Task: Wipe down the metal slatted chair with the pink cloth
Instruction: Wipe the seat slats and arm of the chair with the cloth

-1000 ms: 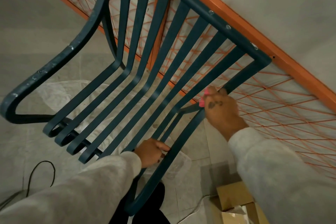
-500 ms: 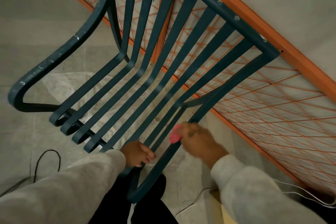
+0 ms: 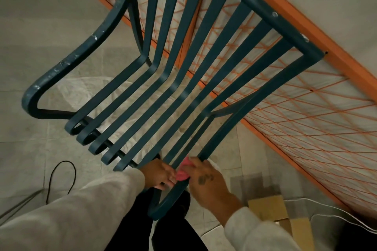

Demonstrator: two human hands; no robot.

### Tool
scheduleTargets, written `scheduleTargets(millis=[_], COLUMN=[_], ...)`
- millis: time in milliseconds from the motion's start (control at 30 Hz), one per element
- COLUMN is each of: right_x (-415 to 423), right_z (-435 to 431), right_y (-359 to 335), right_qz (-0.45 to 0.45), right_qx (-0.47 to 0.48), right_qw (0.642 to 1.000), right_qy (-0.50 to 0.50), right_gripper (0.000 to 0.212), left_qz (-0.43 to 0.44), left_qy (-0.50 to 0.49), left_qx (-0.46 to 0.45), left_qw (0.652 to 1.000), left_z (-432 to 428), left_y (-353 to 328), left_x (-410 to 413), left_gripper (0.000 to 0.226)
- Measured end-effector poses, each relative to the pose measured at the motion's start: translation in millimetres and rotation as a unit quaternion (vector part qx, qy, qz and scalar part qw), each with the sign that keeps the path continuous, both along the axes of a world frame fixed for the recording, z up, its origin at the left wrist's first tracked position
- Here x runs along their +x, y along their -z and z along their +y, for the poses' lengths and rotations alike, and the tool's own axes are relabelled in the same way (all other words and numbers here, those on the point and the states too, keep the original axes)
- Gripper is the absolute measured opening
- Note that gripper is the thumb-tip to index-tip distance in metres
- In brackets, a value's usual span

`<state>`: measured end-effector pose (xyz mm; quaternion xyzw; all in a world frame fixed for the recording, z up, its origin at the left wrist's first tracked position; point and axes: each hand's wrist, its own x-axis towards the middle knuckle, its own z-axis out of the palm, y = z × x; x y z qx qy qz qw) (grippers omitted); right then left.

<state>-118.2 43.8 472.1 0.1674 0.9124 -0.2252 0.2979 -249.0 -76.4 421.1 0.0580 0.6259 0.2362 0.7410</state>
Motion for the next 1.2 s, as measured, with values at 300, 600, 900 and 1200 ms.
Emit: scheduleTargets(millis=[300,600,900,1200], right_x=[-3.8,13.4,39.3,-4.0], right_z=[94.4,67.3,-18.3,109.8], right_y=[-50.3,-12.5,3.5,-21.0], right_qz=[0.2,0.172,0.057,0.225], right_qx=[-0.156,-0.257,-0.336,-0.303], right_qw=[0.765,0.652,0.56,0.536], right_qy=[0.592,0.692,0.756,0.755], right_gripper=[0.024,0.033,0.027,0.024], left_qz=[0.076,0.124,0.098,0.114], left_qy=[-0.031,-0.021,-0.058,-0.015], left_qx=[0.116,0.134,0.115,0.152], left_qw=[0.99,0.983,0.987,0.982], left_z=[46.6,77.8,80.2,128.8], left_y=[-18.7,-20.5,-20.2,-39.7], left_x=[-5.6,2.8,5.6,-15.3], left_gripper=[0.038,0.056,0.035,0.04])
